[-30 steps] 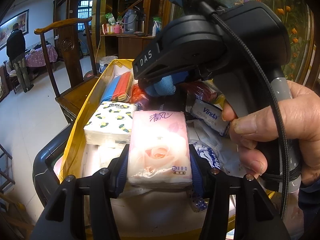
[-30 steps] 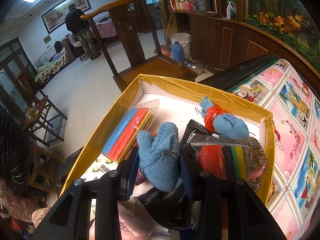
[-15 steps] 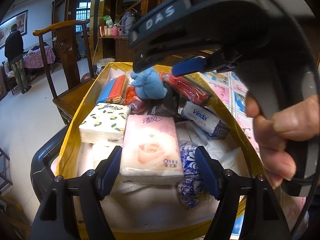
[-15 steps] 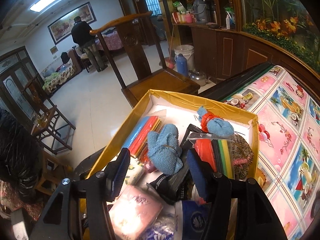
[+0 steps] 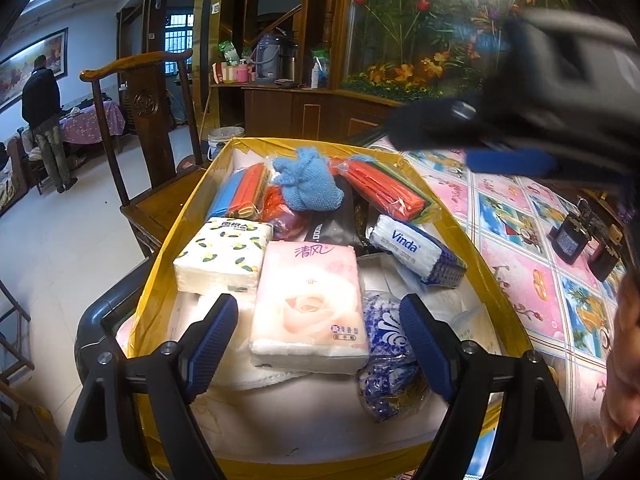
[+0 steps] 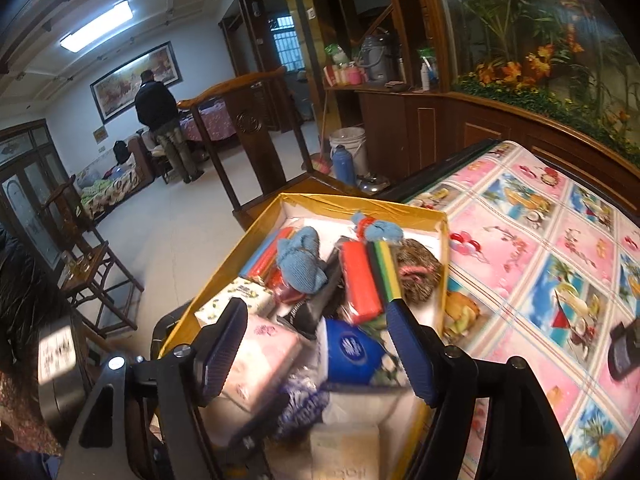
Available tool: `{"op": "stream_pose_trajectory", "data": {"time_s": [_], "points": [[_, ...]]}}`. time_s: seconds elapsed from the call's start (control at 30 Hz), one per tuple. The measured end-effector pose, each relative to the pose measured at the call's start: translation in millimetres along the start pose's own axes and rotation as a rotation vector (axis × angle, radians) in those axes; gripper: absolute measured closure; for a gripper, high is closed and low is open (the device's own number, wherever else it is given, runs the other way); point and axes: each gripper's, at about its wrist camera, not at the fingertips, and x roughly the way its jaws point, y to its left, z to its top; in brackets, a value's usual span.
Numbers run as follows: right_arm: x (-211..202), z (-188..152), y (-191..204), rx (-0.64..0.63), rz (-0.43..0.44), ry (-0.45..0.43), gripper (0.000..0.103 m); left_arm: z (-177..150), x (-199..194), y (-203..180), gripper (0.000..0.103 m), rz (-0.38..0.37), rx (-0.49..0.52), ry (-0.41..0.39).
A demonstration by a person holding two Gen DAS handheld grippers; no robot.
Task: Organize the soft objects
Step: 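Withdraw both open tools from the box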
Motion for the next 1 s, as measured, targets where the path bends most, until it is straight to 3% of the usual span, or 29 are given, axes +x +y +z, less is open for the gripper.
{"op": "stream_pose_trajectory", "data": {"time_s": [0.47, 0.7, 0.77, 0.83, 1.0], "points": [[-41, -57, -36, 0.097, -0.096, -0.101, 0.022, -1, 5, -16, 0.02, 0.056, 0.056, 0.013], [-37, -64, -43, 0.123, -0.036, -0.097, 0.022, 3, -7, -12, 0.019, 0.083, 0.058, 0.004], [-36, -66, -43, 0.125, -0.029, -0.094, 0.022, 5, -12, -8, 0.019, 0.098, 0.051, -0.012], [-35, -67, -41, 0.119, -0.03, -0.094, 0.022, 7, -15, -3, 0.012, 0.116, 0.042, -0.026], [-34, -70, -34, 0.096, -0.036, -0.089, 0.022, 5, -14, 5, 0.012, 0.131, 0.025, -0.003]]}}
